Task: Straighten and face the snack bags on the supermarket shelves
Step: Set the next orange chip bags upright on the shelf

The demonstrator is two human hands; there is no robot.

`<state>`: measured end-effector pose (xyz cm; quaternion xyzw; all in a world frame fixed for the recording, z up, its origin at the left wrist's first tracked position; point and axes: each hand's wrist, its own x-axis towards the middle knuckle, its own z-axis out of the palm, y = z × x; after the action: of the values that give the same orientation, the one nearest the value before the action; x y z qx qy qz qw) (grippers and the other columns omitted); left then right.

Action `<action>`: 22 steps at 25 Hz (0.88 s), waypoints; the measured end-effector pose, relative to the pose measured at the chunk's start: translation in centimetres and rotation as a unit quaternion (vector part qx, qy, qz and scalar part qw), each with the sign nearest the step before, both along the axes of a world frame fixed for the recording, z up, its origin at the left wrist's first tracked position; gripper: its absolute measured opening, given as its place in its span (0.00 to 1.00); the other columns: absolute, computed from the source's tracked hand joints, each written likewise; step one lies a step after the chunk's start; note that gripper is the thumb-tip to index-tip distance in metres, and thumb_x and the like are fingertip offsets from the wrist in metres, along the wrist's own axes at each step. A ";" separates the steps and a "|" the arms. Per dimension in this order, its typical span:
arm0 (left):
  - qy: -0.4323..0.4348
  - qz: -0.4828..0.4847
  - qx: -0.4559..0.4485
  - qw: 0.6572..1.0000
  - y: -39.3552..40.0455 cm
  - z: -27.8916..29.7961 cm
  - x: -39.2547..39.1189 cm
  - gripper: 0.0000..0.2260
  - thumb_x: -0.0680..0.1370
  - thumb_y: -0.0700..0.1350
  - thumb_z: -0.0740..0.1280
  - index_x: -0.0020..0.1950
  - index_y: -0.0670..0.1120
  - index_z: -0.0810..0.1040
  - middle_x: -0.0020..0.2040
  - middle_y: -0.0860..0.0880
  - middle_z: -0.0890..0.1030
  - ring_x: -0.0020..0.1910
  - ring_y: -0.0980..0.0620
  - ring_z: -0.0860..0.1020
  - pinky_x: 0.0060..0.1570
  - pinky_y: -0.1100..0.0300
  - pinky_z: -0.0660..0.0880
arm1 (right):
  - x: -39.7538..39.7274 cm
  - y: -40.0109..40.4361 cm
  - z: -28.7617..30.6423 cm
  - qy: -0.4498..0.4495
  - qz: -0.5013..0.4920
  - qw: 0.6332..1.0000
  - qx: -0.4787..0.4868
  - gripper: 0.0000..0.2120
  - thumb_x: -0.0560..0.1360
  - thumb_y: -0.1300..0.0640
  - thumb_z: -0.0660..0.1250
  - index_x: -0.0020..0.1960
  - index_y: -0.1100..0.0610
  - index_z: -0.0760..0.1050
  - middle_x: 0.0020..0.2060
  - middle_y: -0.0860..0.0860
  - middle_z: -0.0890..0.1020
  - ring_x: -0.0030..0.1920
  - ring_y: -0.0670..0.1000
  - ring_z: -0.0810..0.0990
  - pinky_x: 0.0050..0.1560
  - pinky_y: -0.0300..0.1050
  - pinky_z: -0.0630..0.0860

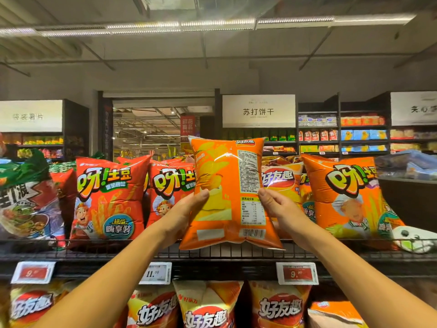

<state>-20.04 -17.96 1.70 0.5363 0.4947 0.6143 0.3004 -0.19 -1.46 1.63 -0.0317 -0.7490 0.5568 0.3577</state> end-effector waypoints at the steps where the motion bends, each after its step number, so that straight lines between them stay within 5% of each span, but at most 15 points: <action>1: -0.003 -0.007 -0.006 1.000 -0.1 0.1 0.1 0.33 0.65 0.66 0.75 0.66 0.54 0.74 0.61 0.49 0.83 0.59 0.47 0.82 0.48 0.56 0.81 | 0.0 0.0 0.0 -0.004 -0.005 1.000 -0.003 0.24 0.70 0.37 0.66 0.61 0.48 0.77 0.51 0.48 0.87 0.51 0.50 0.87 0.40 0.45 0.83; 14: 0.019 0.019 -0.046 0.999 -0.4 -0.3 -0.2 0.29 0.68 0.71 0.70 0.64 0.57 0.77 0.63 0.48 0.82 0.61 0.45 0.81 0.54 0.53 0.80 | -0.5 0.4 -0.1 -0.065 -0.020 0.998 0.000 0.30 0.65 0.29 0.66 0.56 0.51 0.80 0.48 0.50 0.88 0.47 0.52 0.88 0.37 0.44 0.83; 17: 0.049 0.019 -0.027 0.998 -0.7 0.0 -0.1 0.29 0.65 0.71 0.72 0.63 0.62 0.76 0.62 0.61 0.81 0.61 0.60 0.79 0.54 0.61 0.79 | -0.3 0.7 -0.2 -0.046 -0.006 0.999 0.013 0.28 0.67 0.32 0.68 0.61 0.48 0.78 0.54 0.49 0.86 0.53 0.50 0.86 0.44 0.49 0.84; 20: 0.085 0.017 -0.029 0.996 -1.1 0.3 -0.7 0.38 0.63 0.67 0.76 0.69 0.56 0.71 0.65 0.55 0.80 0.64 0.54 0.78 0.59 0.53 0.78 | 0.3 1.7 -0.3 -0.044 0.009 0.998 0.038 0.27 0.72 0.39 0.73 0.67 0.46 0.73 0.58 0.47 0.84 0.59 0.48 0.83 0.49 0.49 0.83; 22: 0.127 0.012 -0.031 0.991 -1.6 0.6 -1.0 0.38 0.62 0.63 0.79 0.69 0.58 0.70 0.64 0.57 0.80 0.62 0.55 0.79 0.55 0.60 0.79 | 0.9 2.3 -0.4 -0.049 0.008 0.997 0.061 0.31 0.70 0.43 0.75 0.70 0.42 0.69 0.61 0.43 0.82 0.61 0.43 0.81 0.51 0.43 0.81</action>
<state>-21.00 -19.59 2.29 0.5943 0.5541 0.5294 0.2441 0.70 0.80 1.26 -0.0311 -0.7982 0.5108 0.3178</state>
